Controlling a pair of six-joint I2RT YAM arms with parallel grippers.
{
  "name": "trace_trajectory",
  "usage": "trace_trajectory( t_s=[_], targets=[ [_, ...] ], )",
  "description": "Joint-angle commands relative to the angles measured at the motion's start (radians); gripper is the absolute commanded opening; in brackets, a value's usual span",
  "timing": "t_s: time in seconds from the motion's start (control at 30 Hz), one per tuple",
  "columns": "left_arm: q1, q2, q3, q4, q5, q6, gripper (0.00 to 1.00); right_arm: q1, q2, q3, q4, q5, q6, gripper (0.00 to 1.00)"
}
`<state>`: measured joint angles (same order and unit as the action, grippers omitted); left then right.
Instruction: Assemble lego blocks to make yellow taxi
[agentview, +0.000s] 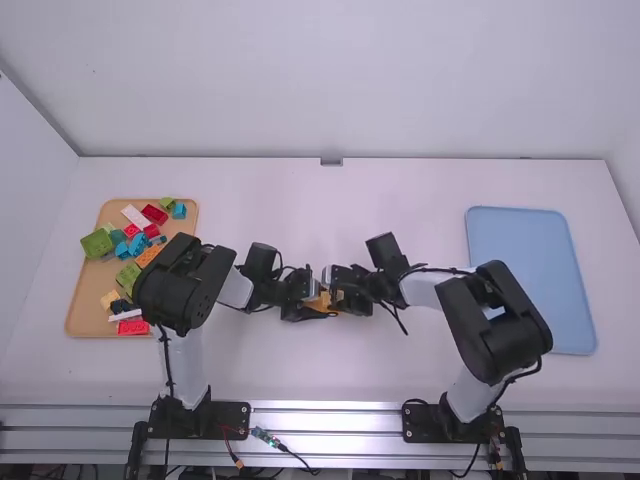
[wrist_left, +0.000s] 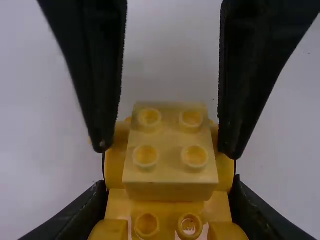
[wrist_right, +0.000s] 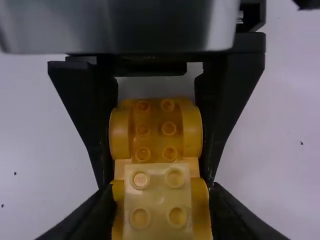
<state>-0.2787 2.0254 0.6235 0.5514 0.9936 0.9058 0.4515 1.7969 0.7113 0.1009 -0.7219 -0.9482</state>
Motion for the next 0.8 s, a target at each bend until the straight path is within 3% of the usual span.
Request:
trace_trajectory(
  t_s=[0.0,0.13,0.17,0.23,0.33,0.67,0.77],
  targets=[
    [0.003,0.008,0.006,-0.001,0.011,-0.001,0.52,0.006,0.002,-0.005,-0.001,0.005,0.002,0.54],
    [0.003,0.008,0.006,-0.001,0.011,0.000,0.52,0.005,-0.034,-0.005,-0.003,-0.029,0.001,0.53],
    [0.003,0.008,0.006,-0.002,0.011,-0.001,0.52,0.001,-0.045,-0.005,-0.004,-0.042,0.001,0.47],
    [0.003,0.008,0.006,-0.002,0.011,0.000,0.52,-0.018,-0.073,-0.005,-0.004,-0.074,0.001,0.20],
    [0.003,0.008,0.006,-0.002,0.011,-0.001,0.52,-0.033,-0.096,-0.005,-0.018,-0.117,0.000,0.00],
    [0.003,0.008,0.006,0.006,0.011,-0.027,0.51,-0.035,-0.061,-0.005,-0.050,-0.121,-0.063,0.00],
    [0.003,0.008,0.006,0.006,0.011,-0.027,0.51,-0.025,0.002,-0.005,0.020,-0.108,-0.019,0.00]
  ],
)
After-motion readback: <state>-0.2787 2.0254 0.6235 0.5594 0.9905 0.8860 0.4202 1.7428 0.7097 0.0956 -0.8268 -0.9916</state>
